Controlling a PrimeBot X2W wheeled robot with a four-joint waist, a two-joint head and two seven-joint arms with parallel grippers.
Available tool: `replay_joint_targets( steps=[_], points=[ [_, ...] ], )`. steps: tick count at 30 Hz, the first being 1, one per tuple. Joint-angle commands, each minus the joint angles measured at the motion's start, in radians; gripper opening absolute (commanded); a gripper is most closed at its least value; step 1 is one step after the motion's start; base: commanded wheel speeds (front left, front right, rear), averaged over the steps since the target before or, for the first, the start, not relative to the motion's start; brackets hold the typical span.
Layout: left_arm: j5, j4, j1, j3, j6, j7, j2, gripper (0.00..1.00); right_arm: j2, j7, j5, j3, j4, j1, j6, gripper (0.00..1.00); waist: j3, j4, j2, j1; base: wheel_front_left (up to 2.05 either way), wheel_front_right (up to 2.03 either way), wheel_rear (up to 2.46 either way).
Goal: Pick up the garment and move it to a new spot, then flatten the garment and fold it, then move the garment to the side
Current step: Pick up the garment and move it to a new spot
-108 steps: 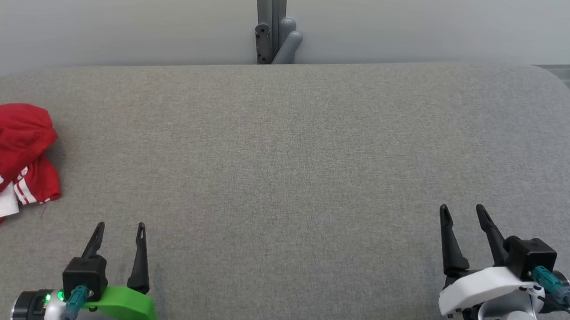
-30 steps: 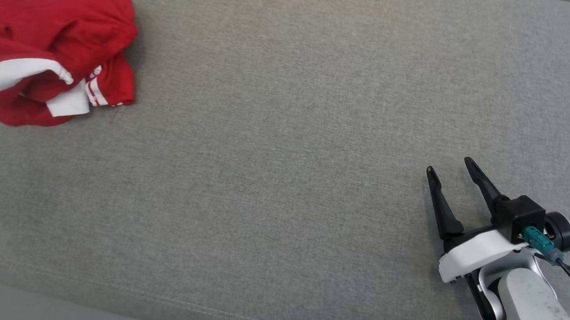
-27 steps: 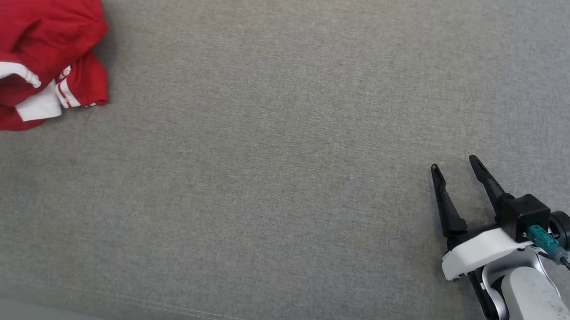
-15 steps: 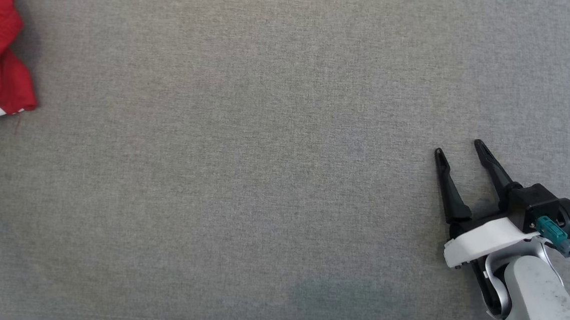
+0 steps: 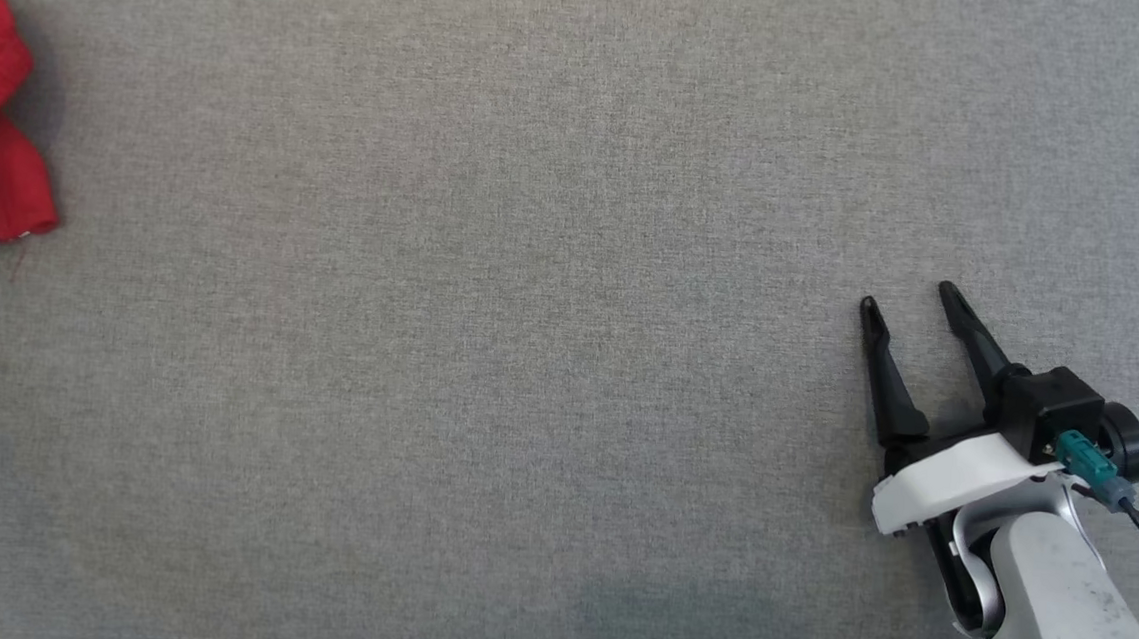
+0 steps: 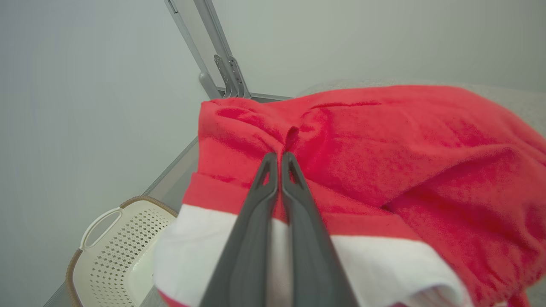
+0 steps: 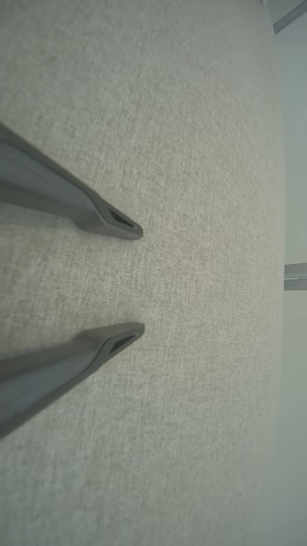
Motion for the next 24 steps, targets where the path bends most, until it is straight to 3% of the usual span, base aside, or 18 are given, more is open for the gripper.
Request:
replay_joint_targets(
  steps=[1, 8, 16, 20, 24],
  points=[
    [0.006, -0.011, -0.016, -0.002, -0.004, -0.008, 0.011, 0.0, 0.008, 0.003, 0.003, 0.007, 0.01, 0.013, -0.001, 1.0, -0.017, 0.007, 0.0, -0.0001, 0.0, 0.0, 0.0],
    [0.041, -0.111, -0.055, -0.045, -0.039, -0.024, 0.033, 0.0, 0.037, 0.001, 0.019, 0.017, 0.029, 0.023, -0.001, 1.0, -0.083, 0.006, 0.0, -0.0001, 0.0, 0.0, 0.0],
    [0.068, -0.269, -0.079, -0.106, -0.085, -0.024, -0.009, 0.0, 0.069, 0.001, 0.04, 0.006, 0.042, 0.046, -0.001, 1.0, -0.147, -0.031, 0.0, -0.0001, 0.0, 0.0, 0.0],
    [0.072, -0.371, -0.089, -0.171, -0.111, -0.024, -0.079, 0.0, 0.086, 0.001, 0.047, -0.002, 0.047, 0.058, -0.001, 1.0, -0.181, -0.062, 0.0, -0.0001, 0.0, 0.0, 0.0],
    [0.039, -0.474, -0.051, -0.264, -0.125, -0.023, -0.205, 0.0, 0.103, 0.001, 0.054, -0.004, 0.052, 0.076, -0.001, 1.0, -0.204, -0.1, 0.0, -0.0001, 0.0, 0.0, 0.0]
  ],
)
